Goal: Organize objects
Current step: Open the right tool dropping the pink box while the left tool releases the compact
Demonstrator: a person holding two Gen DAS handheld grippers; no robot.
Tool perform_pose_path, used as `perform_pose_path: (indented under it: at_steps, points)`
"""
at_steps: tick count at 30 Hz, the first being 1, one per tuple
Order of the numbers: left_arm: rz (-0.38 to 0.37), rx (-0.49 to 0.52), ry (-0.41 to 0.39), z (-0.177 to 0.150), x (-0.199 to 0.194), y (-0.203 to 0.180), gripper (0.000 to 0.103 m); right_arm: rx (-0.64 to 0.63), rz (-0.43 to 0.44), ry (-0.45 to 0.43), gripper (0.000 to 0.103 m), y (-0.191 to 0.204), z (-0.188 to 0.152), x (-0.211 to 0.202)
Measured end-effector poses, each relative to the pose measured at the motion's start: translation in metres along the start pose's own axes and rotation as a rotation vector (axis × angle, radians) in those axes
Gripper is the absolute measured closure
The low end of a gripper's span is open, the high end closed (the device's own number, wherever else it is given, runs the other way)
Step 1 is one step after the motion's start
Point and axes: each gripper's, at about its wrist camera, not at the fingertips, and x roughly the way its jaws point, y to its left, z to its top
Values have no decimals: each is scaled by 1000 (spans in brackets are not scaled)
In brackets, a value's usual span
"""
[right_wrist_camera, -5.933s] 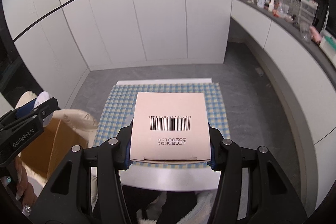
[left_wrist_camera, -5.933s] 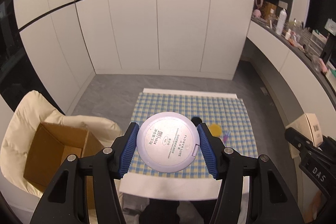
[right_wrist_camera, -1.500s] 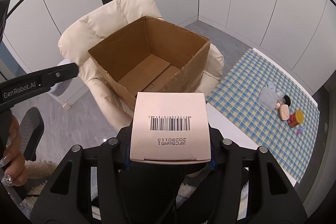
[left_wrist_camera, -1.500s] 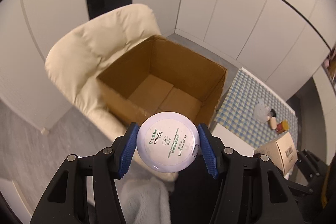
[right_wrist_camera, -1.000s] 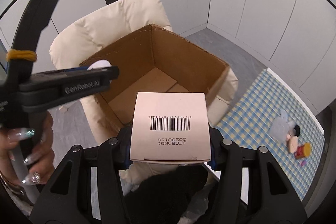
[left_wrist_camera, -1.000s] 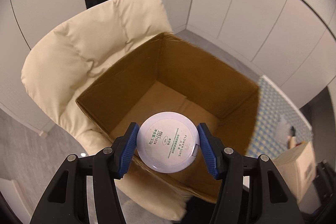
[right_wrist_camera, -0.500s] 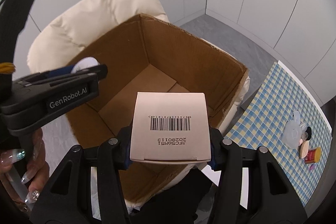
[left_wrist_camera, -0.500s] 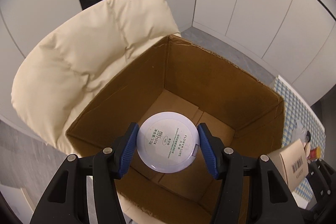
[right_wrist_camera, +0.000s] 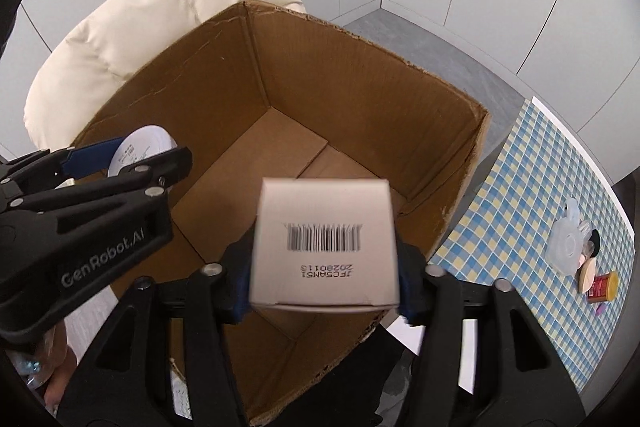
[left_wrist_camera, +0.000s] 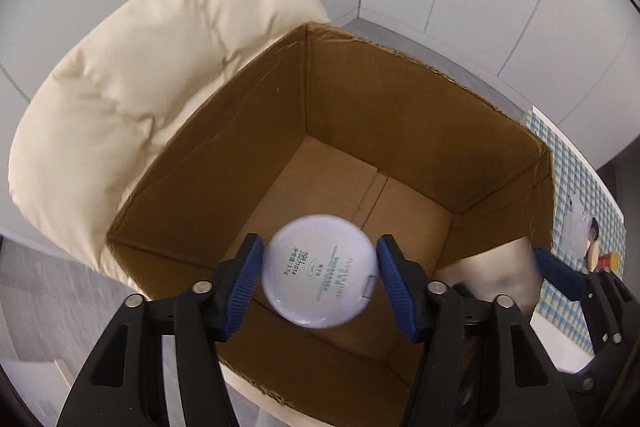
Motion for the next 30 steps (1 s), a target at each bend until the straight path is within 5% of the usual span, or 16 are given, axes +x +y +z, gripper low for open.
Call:
perform_pose_path:
  at_steps: [1,3,9,30]
  points:
    - [-14,-4,-2,-1,-2,0,30,0,-2,-3,13,0,-1,1]
    - [-10,4,-35,-1,-10,-3,11,-12,23,-27,12,2,-1,-1]
    - [77,83,-160,-4,-28,-19,6,-48,32,-68,12,11,-5,-2]
    - [-44,-60,-41,1,-11,0,6,39,-45,-143,7,-9,-6,-35]
